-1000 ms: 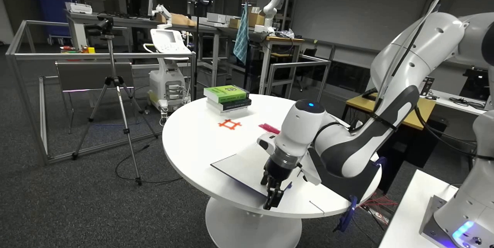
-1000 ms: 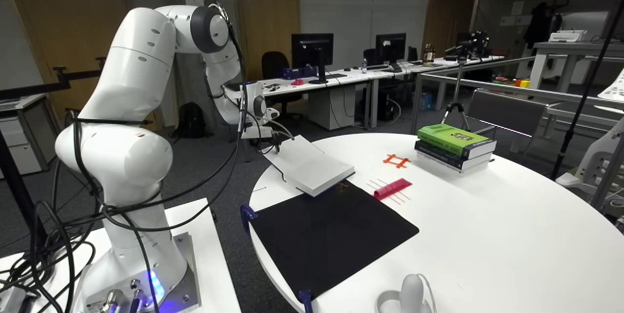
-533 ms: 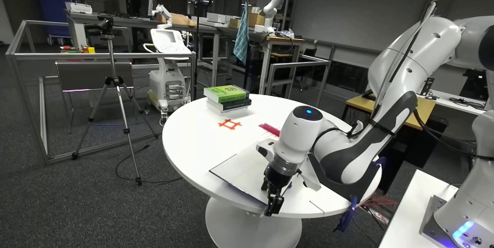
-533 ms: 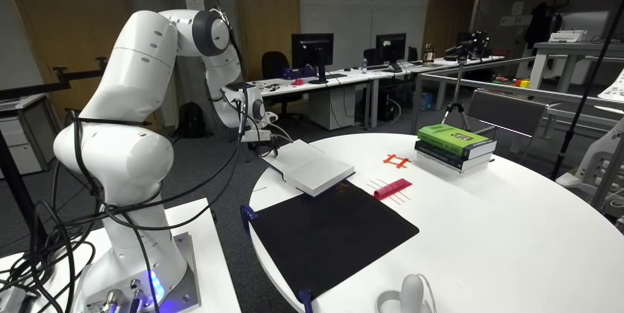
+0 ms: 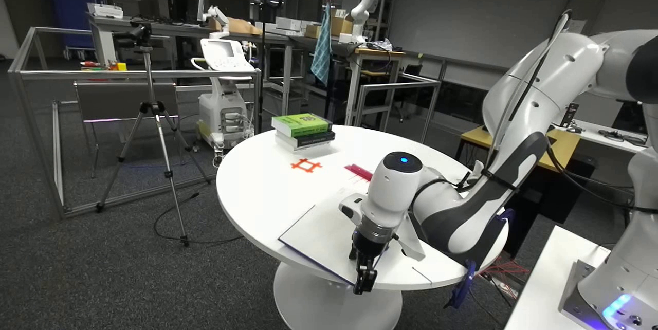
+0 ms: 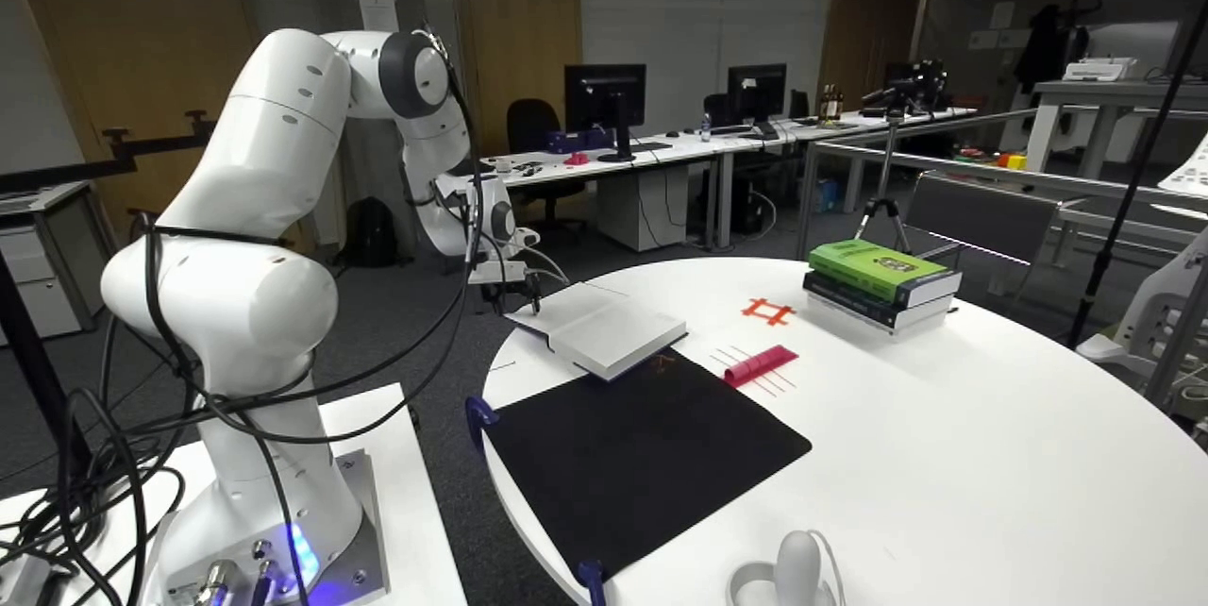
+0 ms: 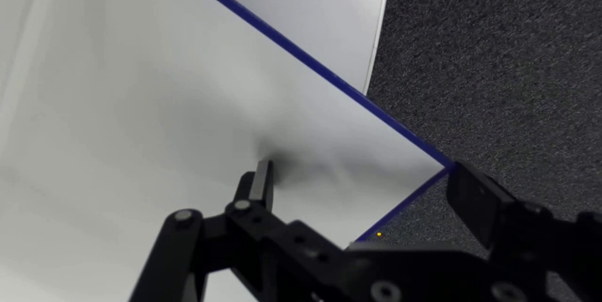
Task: Open the blue book
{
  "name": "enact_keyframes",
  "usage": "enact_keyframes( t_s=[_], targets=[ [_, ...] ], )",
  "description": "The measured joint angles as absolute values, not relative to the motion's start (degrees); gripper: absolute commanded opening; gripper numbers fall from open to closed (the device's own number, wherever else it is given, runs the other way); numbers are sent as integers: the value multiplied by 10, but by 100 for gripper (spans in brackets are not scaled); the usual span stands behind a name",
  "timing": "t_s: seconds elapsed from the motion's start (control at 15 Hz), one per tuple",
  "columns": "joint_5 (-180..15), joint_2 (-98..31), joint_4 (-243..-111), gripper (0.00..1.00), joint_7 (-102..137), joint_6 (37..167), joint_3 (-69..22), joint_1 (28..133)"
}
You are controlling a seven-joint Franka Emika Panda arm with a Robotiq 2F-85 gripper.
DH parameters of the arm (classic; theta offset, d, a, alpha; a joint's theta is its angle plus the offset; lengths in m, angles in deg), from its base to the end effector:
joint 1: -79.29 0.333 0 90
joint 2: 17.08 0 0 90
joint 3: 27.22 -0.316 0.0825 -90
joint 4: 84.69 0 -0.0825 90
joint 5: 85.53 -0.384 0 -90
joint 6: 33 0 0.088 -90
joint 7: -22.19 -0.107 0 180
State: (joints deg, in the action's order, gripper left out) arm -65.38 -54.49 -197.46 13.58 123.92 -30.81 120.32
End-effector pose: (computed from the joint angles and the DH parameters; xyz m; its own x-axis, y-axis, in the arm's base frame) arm 0.4312 0.4433 0.1459 0.5884 0.7994 0.1214 0.7909 -0.6002 0.1189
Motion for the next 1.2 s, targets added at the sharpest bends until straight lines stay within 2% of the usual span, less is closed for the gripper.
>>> enact_keyframes(
  t_s=[1.2],
  targets=[
    [-653,-555,-1950,100,128,1212,-294,1219]
  ],
)
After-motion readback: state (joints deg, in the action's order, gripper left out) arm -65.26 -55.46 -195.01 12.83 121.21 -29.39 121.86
